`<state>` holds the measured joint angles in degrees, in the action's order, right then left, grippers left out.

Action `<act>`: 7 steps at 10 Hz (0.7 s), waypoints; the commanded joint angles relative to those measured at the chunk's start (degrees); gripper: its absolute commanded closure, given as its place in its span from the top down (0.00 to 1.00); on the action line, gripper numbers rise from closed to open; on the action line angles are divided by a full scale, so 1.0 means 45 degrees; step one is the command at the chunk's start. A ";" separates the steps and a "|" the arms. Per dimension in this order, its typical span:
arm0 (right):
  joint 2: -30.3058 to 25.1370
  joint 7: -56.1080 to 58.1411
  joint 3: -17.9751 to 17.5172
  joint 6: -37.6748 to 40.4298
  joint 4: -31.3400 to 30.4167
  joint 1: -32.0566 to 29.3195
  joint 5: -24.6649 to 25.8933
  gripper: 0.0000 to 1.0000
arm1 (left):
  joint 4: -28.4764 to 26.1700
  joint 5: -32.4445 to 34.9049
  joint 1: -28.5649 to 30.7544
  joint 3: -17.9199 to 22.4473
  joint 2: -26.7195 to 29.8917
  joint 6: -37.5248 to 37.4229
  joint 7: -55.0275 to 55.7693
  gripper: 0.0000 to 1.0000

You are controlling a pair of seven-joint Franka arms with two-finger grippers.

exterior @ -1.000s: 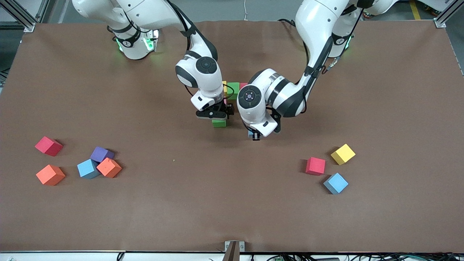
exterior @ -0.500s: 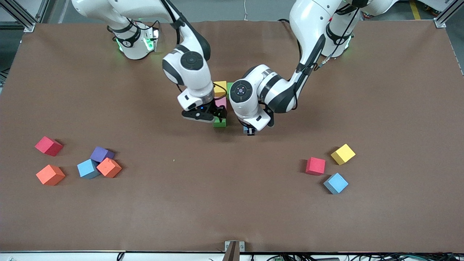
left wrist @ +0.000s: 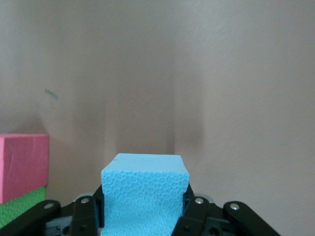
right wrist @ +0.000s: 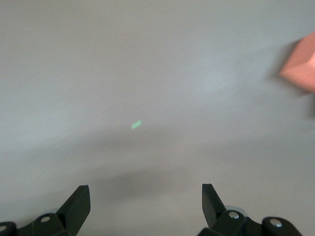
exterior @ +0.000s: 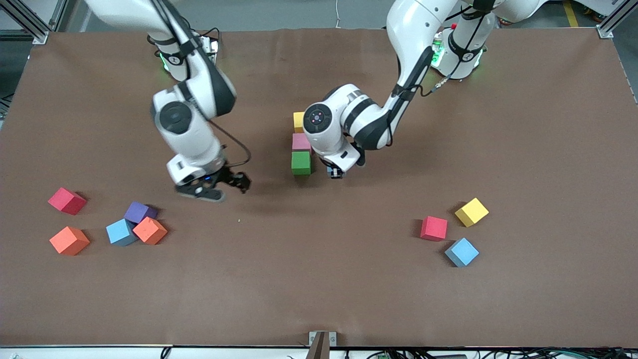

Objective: Arrange 11 blocks into digit 3
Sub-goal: 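Reach the right gripper to the orange cube and grasp it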

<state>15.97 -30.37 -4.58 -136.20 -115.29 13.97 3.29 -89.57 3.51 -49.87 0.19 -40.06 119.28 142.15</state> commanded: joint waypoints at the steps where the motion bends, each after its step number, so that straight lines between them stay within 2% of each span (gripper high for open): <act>1: -0.0073 0.1647 -0.0251 -0.0064 -0.0046 -0.1517 -0.0068 1.00 | 0.0198 0.0701 -0.0460 0.0153 -0.0277 0.0426 0.1101 0.15; 3: 0.0355 0.3128 -0.0251 -0.0103 0.0440 -0.2553 -0.0009 1.00 | 0.0179 0.0901 -0.0578 0.0134 -0.0297 0.0856 0.1613 0.15; 5: 0.1484 0.6283 -0.0232 -0.0142 0.1745 -0.2889 0.0089 1.00 | 0.0178 0.0901 -0.0598 0.0134 -0.0355 0.1286 0.1868 0.15; 7: 0.1686 0.8767 -0.0232 -0.0181 0.1928 -0.3027 0.0186 1.00 | 0.0159 0.0920 -0.0676 0.0134 -0.0473 0.1481 0.1888 0.15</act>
<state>22.13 2.63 -4.58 -136.92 -108.38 1.52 3.60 -89.34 6.61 -52.05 0.25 -41.52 124.98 149.36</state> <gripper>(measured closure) 0.000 0.454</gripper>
